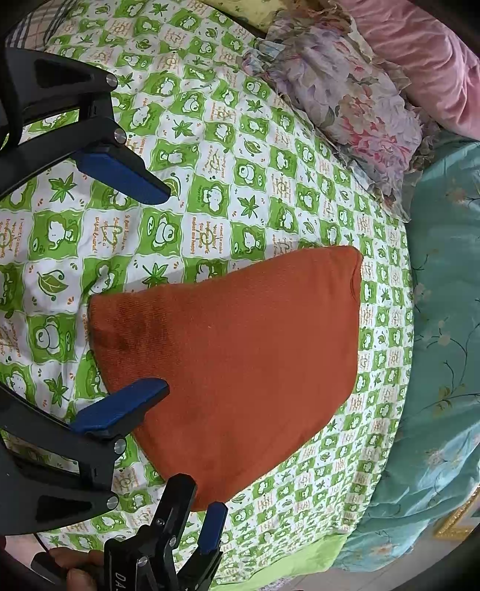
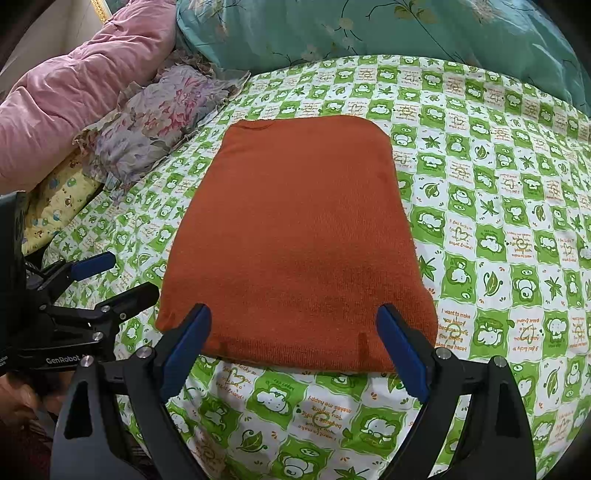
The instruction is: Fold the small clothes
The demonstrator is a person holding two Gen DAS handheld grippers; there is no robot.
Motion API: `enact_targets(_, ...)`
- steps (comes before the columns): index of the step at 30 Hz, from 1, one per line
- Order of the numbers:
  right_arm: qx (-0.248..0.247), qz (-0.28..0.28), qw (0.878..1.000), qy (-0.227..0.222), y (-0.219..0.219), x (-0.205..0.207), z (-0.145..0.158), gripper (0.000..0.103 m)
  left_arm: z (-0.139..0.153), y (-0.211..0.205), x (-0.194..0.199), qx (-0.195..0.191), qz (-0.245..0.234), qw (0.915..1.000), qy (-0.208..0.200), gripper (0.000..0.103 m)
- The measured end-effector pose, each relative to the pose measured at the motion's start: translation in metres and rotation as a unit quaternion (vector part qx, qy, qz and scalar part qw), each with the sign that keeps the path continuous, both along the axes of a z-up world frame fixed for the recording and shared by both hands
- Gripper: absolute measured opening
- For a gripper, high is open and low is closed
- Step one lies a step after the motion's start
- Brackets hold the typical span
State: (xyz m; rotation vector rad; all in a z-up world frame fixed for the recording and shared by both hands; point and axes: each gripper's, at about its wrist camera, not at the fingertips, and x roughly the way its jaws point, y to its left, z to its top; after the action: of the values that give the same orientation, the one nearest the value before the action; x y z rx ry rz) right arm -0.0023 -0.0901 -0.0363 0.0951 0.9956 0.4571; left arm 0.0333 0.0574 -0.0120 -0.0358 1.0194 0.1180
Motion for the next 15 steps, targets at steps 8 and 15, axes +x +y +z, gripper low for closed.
enact_targets(8, 0.003, -0.011, 1.0, 0.004, -0.0013, -0.0006, -0.0002, 0.091, 0.0, -0.0021, -0.0005, 0.001, -0.001, 1.0, 0.0, 0.095)
enact_targets(15, 0.004, -0.012, 1.0, 0.004, -0.0021, -0.0009, -0.0007, 0.091, -0.0015, -0.0042, 0.0005, 0.001, -0.003, 1.0, 0.001, 0.095)
